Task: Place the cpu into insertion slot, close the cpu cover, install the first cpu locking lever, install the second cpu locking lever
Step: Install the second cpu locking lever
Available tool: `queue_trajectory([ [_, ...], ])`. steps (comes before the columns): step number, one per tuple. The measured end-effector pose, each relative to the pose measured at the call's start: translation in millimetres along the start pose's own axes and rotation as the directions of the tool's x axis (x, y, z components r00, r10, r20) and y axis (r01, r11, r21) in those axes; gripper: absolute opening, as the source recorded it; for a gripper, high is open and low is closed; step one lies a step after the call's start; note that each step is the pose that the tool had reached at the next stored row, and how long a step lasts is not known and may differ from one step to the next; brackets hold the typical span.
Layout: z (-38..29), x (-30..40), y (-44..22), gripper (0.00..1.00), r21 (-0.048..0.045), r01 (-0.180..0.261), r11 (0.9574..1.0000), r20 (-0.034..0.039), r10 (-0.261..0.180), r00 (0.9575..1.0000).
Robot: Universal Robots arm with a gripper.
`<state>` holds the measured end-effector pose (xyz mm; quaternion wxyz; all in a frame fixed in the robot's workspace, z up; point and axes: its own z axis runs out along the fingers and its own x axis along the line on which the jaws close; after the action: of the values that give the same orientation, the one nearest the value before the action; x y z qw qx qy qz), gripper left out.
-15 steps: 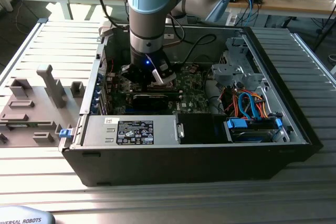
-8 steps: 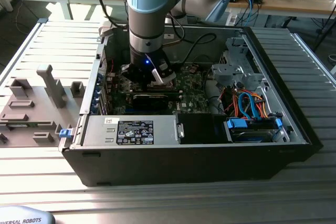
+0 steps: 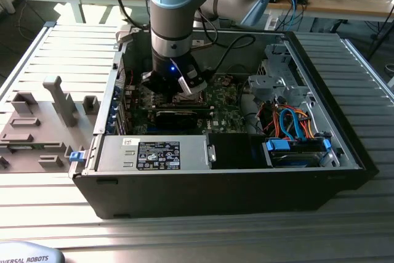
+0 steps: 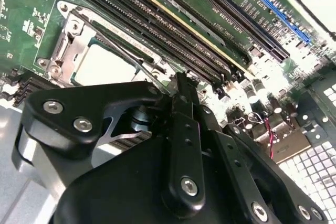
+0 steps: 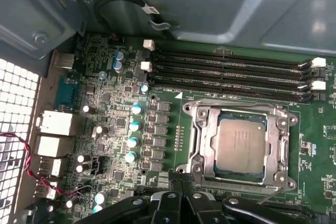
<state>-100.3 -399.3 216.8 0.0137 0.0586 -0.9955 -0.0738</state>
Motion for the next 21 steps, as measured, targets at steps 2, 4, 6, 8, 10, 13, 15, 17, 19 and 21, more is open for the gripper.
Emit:
queue_trajectory([
  [2,-2.9,0.1,0.2,0.11,0.0015,0.0,1.0,-0.0003,0.0,1.0],
  [4,-14.0,0.2,1.9,0.11,0.0016,0.0,1.0,-0.0003,0.0,1.0],
  [6,-24.0,0.4,3.4,0.11,0.0027,0.0,1.0,-0.0005,0.0,1.0],
  [8,-37.1,0.7,5.4,0.11,0.0046,0.0,1.0,-0.0007,0.0,1.0],
  [10,-47.2,0.8,6.9,0.11,0.0048,0.0,1.0,-0.0006,0.0,1.0],
  [13,-51.5,-2.5,7.2,0.11,0.0039,-0.001,1.0,-0.0077,0.001,1.0],
  [15,-51.9,-9.6,6.2,0.11,0.0018,-0.004,1.0,-0.0276,0.004,0.9996],
  [17,-52.2,-18.1,5.1,0.11,-0.001,-0.008,1.0,-0.0507,0.007,0.9987],
  [19,-52.6,-27.0,4.0,0.11,-0.0035,-0.011,0.9999,-0.0733,0.011,0.9973],
  [21,-52.9,-35.4,2.0,0.11,-0.0062,-0.014,0.9999,-0.0971,0.014,0.9952],
])
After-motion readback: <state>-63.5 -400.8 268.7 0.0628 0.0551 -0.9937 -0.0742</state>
